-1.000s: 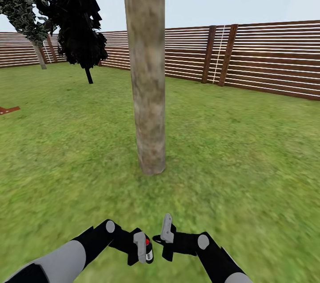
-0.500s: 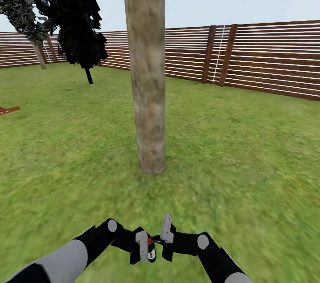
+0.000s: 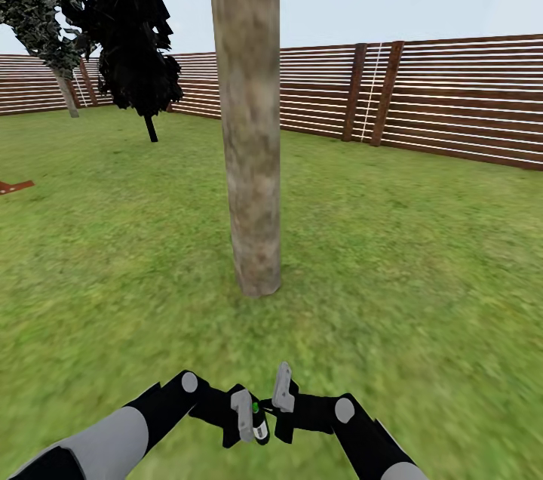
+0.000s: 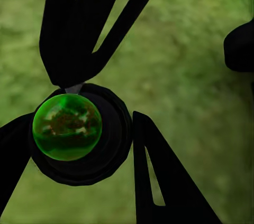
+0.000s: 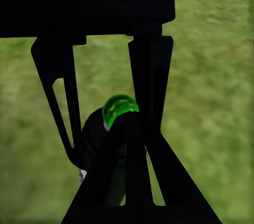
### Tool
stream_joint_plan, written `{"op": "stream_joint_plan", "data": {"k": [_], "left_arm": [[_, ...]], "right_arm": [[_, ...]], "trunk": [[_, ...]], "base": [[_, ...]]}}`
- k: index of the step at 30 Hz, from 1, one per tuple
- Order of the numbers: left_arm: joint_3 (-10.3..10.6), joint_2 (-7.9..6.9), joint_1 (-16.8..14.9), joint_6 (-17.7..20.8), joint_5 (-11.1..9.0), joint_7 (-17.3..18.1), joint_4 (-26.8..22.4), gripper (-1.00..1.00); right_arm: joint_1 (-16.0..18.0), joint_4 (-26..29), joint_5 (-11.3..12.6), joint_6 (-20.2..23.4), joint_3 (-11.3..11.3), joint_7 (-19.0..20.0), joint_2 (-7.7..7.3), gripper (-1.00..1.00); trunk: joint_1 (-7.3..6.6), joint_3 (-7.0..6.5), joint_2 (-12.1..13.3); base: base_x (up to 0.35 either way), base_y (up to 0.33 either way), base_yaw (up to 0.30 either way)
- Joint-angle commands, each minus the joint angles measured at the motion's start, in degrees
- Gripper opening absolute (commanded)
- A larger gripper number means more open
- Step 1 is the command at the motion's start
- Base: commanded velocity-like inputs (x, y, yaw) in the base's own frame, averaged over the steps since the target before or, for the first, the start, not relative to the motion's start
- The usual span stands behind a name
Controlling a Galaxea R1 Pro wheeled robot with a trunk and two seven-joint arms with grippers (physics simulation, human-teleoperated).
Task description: In the garden, pick up the pesticide atomizer on the floor and spray pesticide onto both trees until each tree trunk is fully covered.
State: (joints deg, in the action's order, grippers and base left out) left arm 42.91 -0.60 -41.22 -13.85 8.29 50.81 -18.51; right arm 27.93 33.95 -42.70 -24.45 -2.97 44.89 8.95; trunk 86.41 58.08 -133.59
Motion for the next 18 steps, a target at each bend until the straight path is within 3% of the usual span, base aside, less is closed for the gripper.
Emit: {"op": "stream_joint_plan", "data": {"k": [1, 6, 9, 16, 18], "left_arm": [[-0.19, -0.01, 0.00, -0.30, 0.55, 0.07, -0.12, -1.00], [-0.09, -0.07, 0.00, -0.22, 0.83, 0.03, 0.31, -1.00], [-0.10, -1.16, 0.00, 0.10, 1.17, -0.10, 0.81, -1.00], [0.28, -9.95, 0.19, 0.41, 1.63, -0.11, 1.35, -1.00], [0.50, -15.22, 0.66, 0.49, 1.65, -0.11, 1.81, -1.00]], "right_arm": [[0.02, 0.07, -0.46, -0.25, 0.07, 0.02, 0.02, -1.00], [0.02, 0.07, -0.46, -0.29, 0.07, 0.02, 0.02, -1.00], [0.02, 0.04, -0.46, -0.29, 0.07, 0.02, 0.02, -1.00], [0.02, -0.02, -0.46, -0.25, 0.07, 0.02, 0.02, -1.00], [0.02, -0.08, -0.46, -0.26, 0.07, 0.02, 0.02, -1.00]], "trunk": [[-0.01, 0.05, -0.02], [-0.01, 0.05, -0.02], [-0.01, 0.05, -0.02], [-0.01, 0.05, -0.02], [-0.01, 0.05, -0.02]], "base": [[0.000, 0.000, 0.000], [0.000, 0.000, 0.000], [0.000, 0.000, 0.000], [0.000, 0.000, 0.000], [0.000, 0.000, 0.000]]}}
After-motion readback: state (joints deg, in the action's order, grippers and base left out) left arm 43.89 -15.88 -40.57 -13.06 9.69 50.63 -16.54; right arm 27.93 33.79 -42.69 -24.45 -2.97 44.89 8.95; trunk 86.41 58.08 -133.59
